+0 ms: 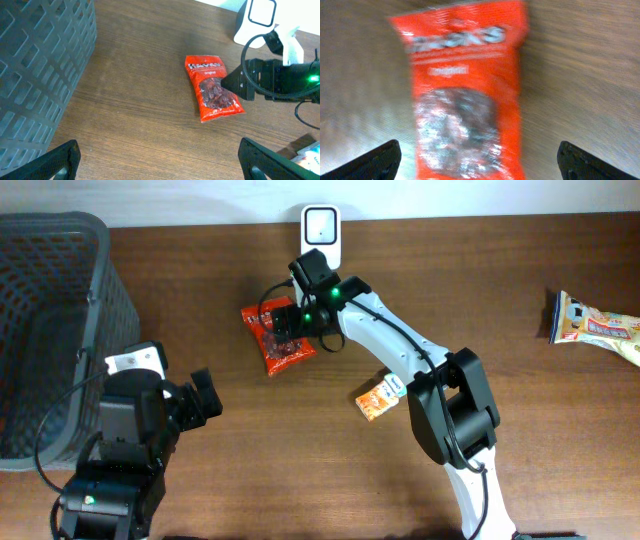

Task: Scan the item barcode
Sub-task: 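Grasp the red sweets bag with the right gripper and hold it to the scanner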

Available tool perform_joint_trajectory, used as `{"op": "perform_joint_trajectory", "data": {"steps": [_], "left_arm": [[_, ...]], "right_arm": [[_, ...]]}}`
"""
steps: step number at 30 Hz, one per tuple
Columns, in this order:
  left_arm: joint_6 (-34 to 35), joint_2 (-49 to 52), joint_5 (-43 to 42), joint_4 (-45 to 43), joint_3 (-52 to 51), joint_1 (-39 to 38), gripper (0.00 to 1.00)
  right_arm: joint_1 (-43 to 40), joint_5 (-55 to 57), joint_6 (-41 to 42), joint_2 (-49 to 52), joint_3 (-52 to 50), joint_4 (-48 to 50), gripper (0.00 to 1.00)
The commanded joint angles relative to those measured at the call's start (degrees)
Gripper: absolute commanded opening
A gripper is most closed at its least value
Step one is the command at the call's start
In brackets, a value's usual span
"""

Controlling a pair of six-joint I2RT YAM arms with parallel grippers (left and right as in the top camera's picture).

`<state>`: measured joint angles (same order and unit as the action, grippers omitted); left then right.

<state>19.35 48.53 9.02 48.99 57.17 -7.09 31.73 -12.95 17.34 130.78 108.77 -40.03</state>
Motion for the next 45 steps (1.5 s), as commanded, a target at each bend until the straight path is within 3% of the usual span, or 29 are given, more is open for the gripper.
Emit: {"op": "perform_joint_trajectory", "data": {"steps": [1, 5, 8, 9, 10, 11, 12, 13, 16, 18, 20, 23, 24, 31, 33, 35, 36, 38, 39, 40, 41, 42, 43, 45], "left_arm": [[0.5, -0.3, -0.2, -0.1, -0.1, 0.2, 0.99], [0.5, -0.3, -0.2, -0.1, -0.1, 0.2, 0.99], [0.5, -0.3, -0.2, -0.1, -0.1, 0.2, 0.99], [0.5, -0.3, -0.2, -0.1, -0.1, 0.2, 0.99], [0.5, -0.3, -0.2, -0.1, -0.1, 0.2, 0.99], [0.5, -0.3, -0.2, -0.1, -0.1, 0.2, 0.99], [0.5, -0.3, -0.2, -0.1, -0.1, 0.2, 0.99], [0.5, -0.3, -0.2, -0.1, -0.1, 0.2, 0.99], [0.5, -0.3, -0.2, -0.1, -0.1, 0.2, 0.99], [0.5, -0.3, -0.2, -0.1, -0.1, 0.2, 0.99], [0.5, -0.3, -0.2, -0.1, -0.1, 0.2, 0.99], [0.5, -0.3, -0.2, -0.1, -0.1, 0.2, 0.99], [0.5, -0.3, -0.2, -0.1, -0.1, 0.2, 0.99], [0.5, -0.3, -0.2, -0.1, -0.1, 0.2, 0.99], [0.5, -0.3, -0.2, -0.1, -0.1, 0.2, 0.99], [0.5, -0.3, -0.2, -0.1, -0.1, 0.2, 0.99], [0.5, -0.3, -0.2, -0.1, -0.1, 0.2, 0.99], [0.5, -0.3, -0.2, -0.1, -0.1, 0.2, 0.99], [0.5, -0.3, -0.2, -0.1, -0.1, 0.2, 0.99], [0.5, -0.3, -0.2, -0.1, -0.1, 0.2, 0.99], [0.5, -0.3, -0.2, -0.1, -0.1, 0.2, 0.99], [0.5, -0.3, -0.2, -0.1, -0.1, 0.2, 0.99], [0.5, -0.3, -0.2, -0.1, -0.1, 0.2, 0.99], [0.5, -0.3, -0.2, -0.1, -0.1, 0.2, 0.99]], "right_arm": [[0.9, -4.4, -12.2, 0.8, 0.9, 2.4, 0.99], [1.2, 1.5, -15.0, 3.7, 0.7, 2.4, 0.99], [1.2, -1.8, -13.7, 6.3, 0.7, 2.8, 1.00], [1.5, -3.3, -13.7, 6.8, 0.7, 3.1, 0.95], [1.7, -3.2, -13.4, 7.2, 0.7, 3.3, 0.86], [1.7, -2.9, -12.2, 7.2, 0.7, 3.2, 0.71], [1.6, -2.9, -9.6, 7.2, 0.7, 3.1, 0.48], [1.2, -3.0, -4.3, 7.0, 0.9, 2.8, 0.33], [-1.5, -12.2, 4.3, 4.8, 1.4, 1.3, 0.10], [-4.1, -23.9, 4.4, 3.7, 2.9, -0.5, 0.10], [-8.7, -44.6, 7.9, 3.2, 4.7, -3.8, 0.13], [-12.5, -57.2, 17.8, 3.3, 4.7, -9.3, 0.12], [-13.3, -59.4, 17.7, 3.3, 4.7, -11.7, 0.11], [-14.4, -59.9, 17.6, 3.3, 4.7, -15.5, 0.10], [-14.4, -57.2, 13.9, 3.3, 4.7, -14.0, 0.10], [-14.4, -41.9, 10.0, 3.3, 4.7, -10.5, 0.09], [-14.4, -29.1, 7.8, 3.3, 4.7, -10.5, 0.04], [-13.7, -17.0, 2.9, 3.6, 4.7, -10.5, 0.04], [-12.6, -12.3, -3.1, 3.8, 4.4, -10.6, 0.07], [-11.5, -10.7, -4.1, 4.0, 3.8, -10.7, 0.15], [-10.6, -10.4, -4.1, 4.2, 3.6, -10.7, 0.42], [-9.9, -10.3, -4.1, 4.3, 3.6, -10.7, 0.76], [-9.6, -10.3, -4.1, 4.3, 3.6, -10.7, 0.87], [-9.7, -10.4, -4.0, 4.3, 3.7, -10.8, 0.90]]}}
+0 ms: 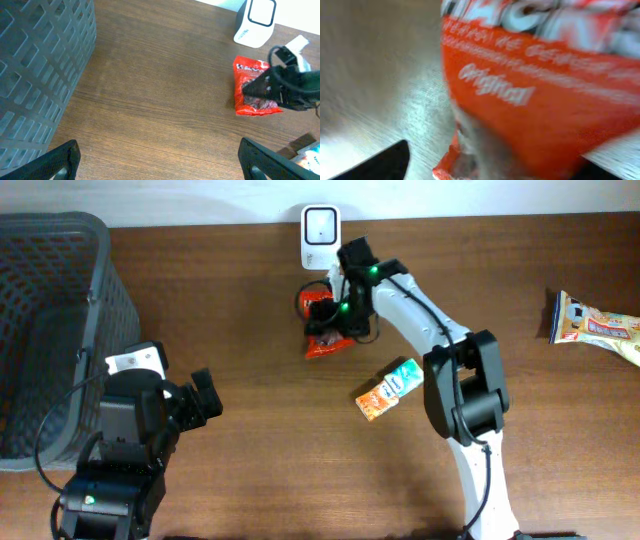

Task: Scan the item barcode
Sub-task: 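Grasp the red sweets bag with the right gripper and hold it to the scanner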

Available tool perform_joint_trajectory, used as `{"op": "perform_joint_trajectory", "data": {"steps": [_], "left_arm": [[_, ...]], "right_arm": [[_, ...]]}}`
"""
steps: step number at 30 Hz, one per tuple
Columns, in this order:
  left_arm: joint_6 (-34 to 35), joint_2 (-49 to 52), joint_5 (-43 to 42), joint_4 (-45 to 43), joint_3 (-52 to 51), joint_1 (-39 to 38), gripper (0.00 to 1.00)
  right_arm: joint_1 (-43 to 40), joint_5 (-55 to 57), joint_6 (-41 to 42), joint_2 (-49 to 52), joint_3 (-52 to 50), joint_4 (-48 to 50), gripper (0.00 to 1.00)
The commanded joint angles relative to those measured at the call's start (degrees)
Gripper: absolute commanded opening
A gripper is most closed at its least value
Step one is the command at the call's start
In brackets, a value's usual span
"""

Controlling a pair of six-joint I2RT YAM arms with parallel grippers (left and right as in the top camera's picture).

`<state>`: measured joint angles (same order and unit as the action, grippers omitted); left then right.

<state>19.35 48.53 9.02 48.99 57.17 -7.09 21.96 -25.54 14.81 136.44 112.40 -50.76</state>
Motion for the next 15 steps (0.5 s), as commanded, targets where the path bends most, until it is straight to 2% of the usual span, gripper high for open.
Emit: {"op": "perform_joint_trajectory", "data": {"steps": [1, 4, 5, 6, 7, 11, 13, 14, 15], "left_arm": [[0.5, -0.3, -0.2, -0.1, -0.1, 0.2, 0.99], [0.5, -0.3, -0.2, -0.1, -0.1, 0.2, 0.99], [0.5, -0.3, -0.2, -0.1, -0.1, 0.2, 0.99], [0.5, -0.3, -0.2, -0.1, -0.1, 0.2, 0.99], [0.5, -0.3, -0.2, -0.1, -0.1, 0.2, 0.99], [0.5, -0.3, -0.2, -0.1, -0.1, 0.2, 0.99], [0.5, -0.3, -0.2, -0.1, -0.1, 0.2, 0.99], [0.5, -0.3, -0.2, -0.1, -0.1, 0.2, 0.99], [0.5, -0.3, -0.2, -0.1, -0.1, 0.2, 0.99]], "right_arm": [[-0.6, 2.3, -1.2, -1.4, 0.1, 0.0, 0.90], [-2.6, 2.3, -1.1, -1.4, 0.0, 1.5, 0.89], [-2.9, 2.5, -1.1, -1.3, 0.0, 2.3, 0.71], [-2.9, 2.5, -1.1, -1.3, 0.0, 2.4, 0.67], [-2.8, 2.5, -1.1, -1.3, 0.0, 2.4, 0.59], [-1.6, 2.5, -1.1, -1.0, 0.0, 2.4, 0.58], [-0.6, 3.8, -1.1, -0.3, 0.0, 2.4, 0.40], [-0.2, 3.7, -1.0, -0.2, 0.0, 2.2, 0.24], [-0.1, 3.5, -0.9, -0.2, 0.0, 2.0, 0.12]]}}
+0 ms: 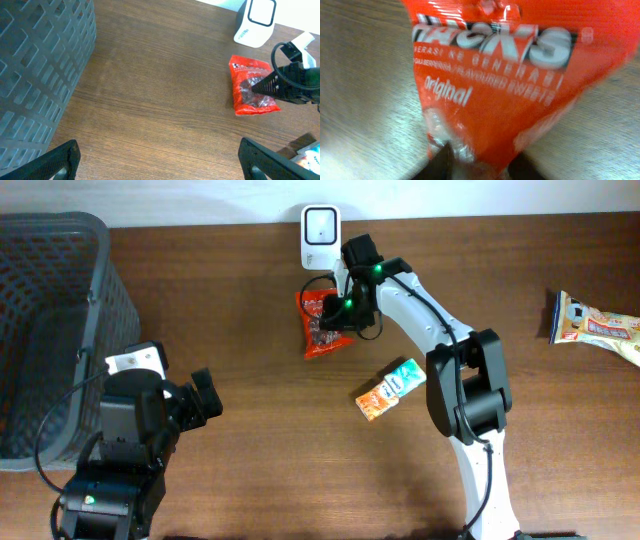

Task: Scan the item barcode
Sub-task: 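Grasp the red sweets bag with the right gripper and hold it to the scanner, then carry the red bag to the right edge and release it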

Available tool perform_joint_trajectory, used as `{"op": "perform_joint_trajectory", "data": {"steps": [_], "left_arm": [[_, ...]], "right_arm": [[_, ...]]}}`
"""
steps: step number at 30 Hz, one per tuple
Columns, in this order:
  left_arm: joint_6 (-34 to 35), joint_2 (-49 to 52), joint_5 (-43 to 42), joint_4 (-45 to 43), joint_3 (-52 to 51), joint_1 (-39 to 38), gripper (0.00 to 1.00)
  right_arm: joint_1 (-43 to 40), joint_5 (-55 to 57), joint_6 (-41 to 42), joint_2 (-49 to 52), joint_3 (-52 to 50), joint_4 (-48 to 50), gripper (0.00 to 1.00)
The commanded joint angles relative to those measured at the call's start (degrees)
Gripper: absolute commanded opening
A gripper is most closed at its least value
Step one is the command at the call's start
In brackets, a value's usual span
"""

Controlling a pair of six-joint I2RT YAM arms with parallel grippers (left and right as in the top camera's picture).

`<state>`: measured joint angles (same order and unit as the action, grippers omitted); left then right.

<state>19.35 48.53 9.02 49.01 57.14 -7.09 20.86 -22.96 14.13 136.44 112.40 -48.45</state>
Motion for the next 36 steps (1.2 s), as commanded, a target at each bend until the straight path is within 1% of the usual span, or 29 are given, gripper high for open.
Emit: {"op": "perform_joint_trajectory", "data": {"steps": [1, 3, 6, 7, 9, 11, 13, 17, 20, 24, 27, 30, 31, 34, 36], "left_arm": [[0.5, -0.3, -0.2, -0.1, -0.1, 0.2, 0.99], [0.5, -0.3, -0.2, -0.1, -0.1, 0.2, 0.99], [0.5, -0.3, -0.2, -0.1, -0.1, 0.2, 0.99], [0.5, -0.3, -0.2, -0.1, -0.1, 0.2, 0.99], [0.5, -0.3, -0.2, -0.1, -0.1, 0.2, 0.99], [0.5, -0.3, -0.2, -0.1, -0.1, 0.2, 0.99], [0.5, -0.3, -0.2, -0.1, -0.1, 0.2, 0.99], [0.5, -0.3, -0.2, -0.1, -0.1, 0.2, 0.99], [0.5, -0.3, -0.2, -0.1, -0.1, 0.2, 0.99], [0.5, -0.3, -0.2, -0.1, -0.1, 0.2, 0.99], [0.5, -0.3, -0.2, -0.1, -0.1, 0.2, 0.99], [0.5, -0.3, -0.2, -0.1, -0.1, 0.2, 0.99], [0.5, -0.3, -0.2, -0.1, -0.1, 0.2, 0.99], [0.5, -0.3, -0.2, -0.1, -0.1, 0.2, 0.99], [0.5, -0.3, -0.2, -0.1, -0.1, 0.2, 0.99]], "right_arm": [[1.0, 0.4, -0.2, -0.5, 0.2, -0.2, 0.04], [0.3, 0.3, -0.2, -1.1, 2.7, -0.2, 0.04], [-1.1, 0.7, -1.3, -1.6, 10.3, 0.2, 0.04], [-1.5, 0.8, -4.3, -1.6, 14.5, 1.4, 0.04], [-1.8, 1.6, -8.4, -1.6, 18.8, 5.7, 0.04], [-1.8, 8.6, -8.8, -1.6, 19.1, 13.7, 0.04], [-1.8, 14.8, -8.8, -0.6, 19.0, 18.6, 0.04], [-1.8, 15.1, -8.8, 3.0, 19.0, 30.1, 0.04], [-1.8, 15.1, -8.8, 5.9, 19.0, 35.3, 0.04], [-1.9, 20.5, -8.9, 7.2, 19.0, 35.9, 0.04], [-2.3, 20.5, -8.8, 7.2, 19.0, 36.7, 0.04], [-3.3, 20.5, -8.8, 5.0, 19.0, 36.3, 0.04], [-4.2, 20.5, -8.7, 2.7, 19.0, 35.8, 0.04], [-8.8, 20.7, -5.7, -2.7, 19.0, 30.6, 0.04], [-13.8, 20.7, -5.4, -5.4, 19.0, 24.2, 0.04]]}}
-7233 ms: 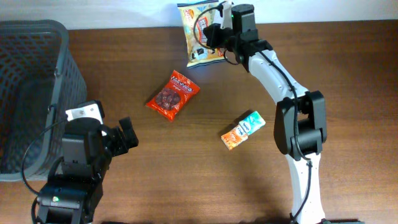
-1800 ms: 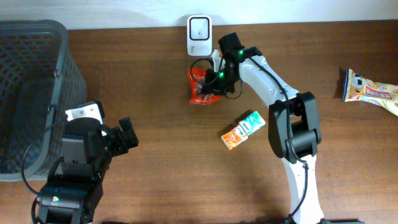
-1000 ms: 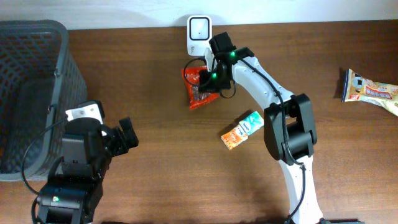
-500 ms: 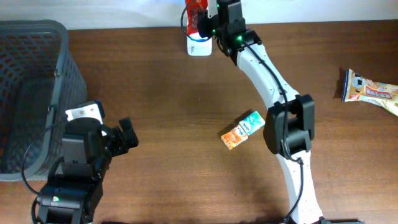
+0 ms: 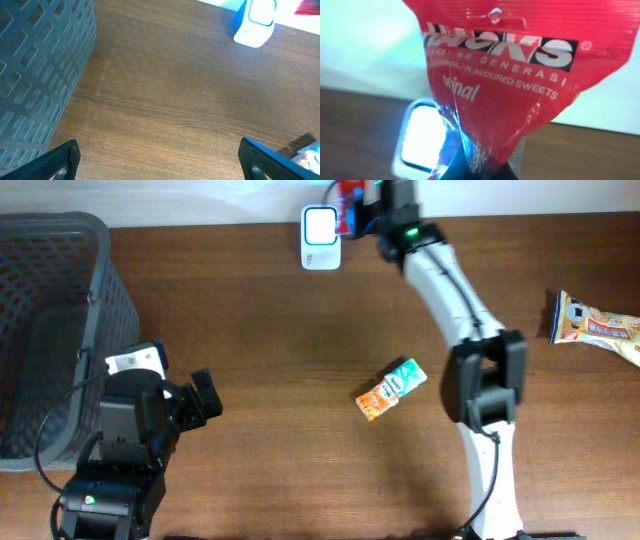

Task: Scan the item barcode
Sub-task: 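Carry the red bag to the right edge and release it, then grasp the orange box with the right gripper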

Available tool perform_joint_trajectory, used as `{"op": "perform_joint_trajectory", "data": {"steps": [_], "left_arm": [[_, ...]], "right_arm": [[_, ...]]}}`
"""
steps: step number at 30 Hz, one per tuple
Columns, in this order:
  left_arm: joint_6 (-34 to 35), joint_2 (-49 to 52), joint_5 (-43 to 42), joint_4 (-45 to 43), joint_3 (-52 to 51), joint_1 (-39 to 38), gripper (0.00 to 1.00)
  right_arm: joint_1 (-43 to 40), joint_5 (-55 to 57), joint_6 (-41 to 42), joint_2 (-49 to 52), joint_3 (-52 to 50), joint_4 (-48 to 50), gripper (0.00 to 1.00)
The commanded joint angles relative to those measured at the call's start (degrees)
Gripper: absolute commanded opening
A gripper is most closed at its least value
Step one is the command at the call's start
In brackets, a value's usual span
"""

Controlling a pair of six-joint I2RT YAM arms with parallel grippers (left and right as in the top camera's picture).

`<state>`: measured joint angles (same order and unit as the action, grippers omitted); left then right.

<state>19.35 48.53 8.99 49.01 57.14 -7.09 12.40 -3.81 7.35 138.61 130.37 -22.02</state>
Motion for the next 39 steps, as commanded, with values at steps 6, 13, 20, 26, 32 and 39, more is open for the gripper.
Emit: {"op": "perform_joint_trajectory", "data": {"steps": [6, 13, 20, 26, 32, 39], "left_arm": [[0.5, -0.3, -0.2, -0.1, -0.1, 0.2, 0.99], [0.5, -0.3, -0.2, -0.1, -0.1, 0.2, 0.99], [0.5, -0.3, -0.2, -0.1, -0.1, 0.2, 0.99], [0.5, -0.3, -0.2, -0.1, -0.1, 0.2, 0.99], [0.5, -0.3, -0.2, -0.1, -0.1, 0.2, 0.99], [0.5, -0.3, -0.2, -0.1, -0.1, 0.2, 0.99]], "right_arm": [[-27.1, 1.5, 3.8, -8.4, 1.0, -26.5, 0.04], [-48.3, 1.5, 3.9, -7.0, 0.1, -35.0, 0.04], [-52.2, 1.5, 3.9, -7.0, -6.3, -31.6, 0.65], [-52.2, -18.0, 4.1, -13.1, -5.8, -35.8, 0.89], [-45.1, -42.3, -9.0, -17.2, -7.3, -61.7, 0.98], [-23.6, -27.4, -14.6, -17.1, -25.6, -56.6, 0.99]]}}
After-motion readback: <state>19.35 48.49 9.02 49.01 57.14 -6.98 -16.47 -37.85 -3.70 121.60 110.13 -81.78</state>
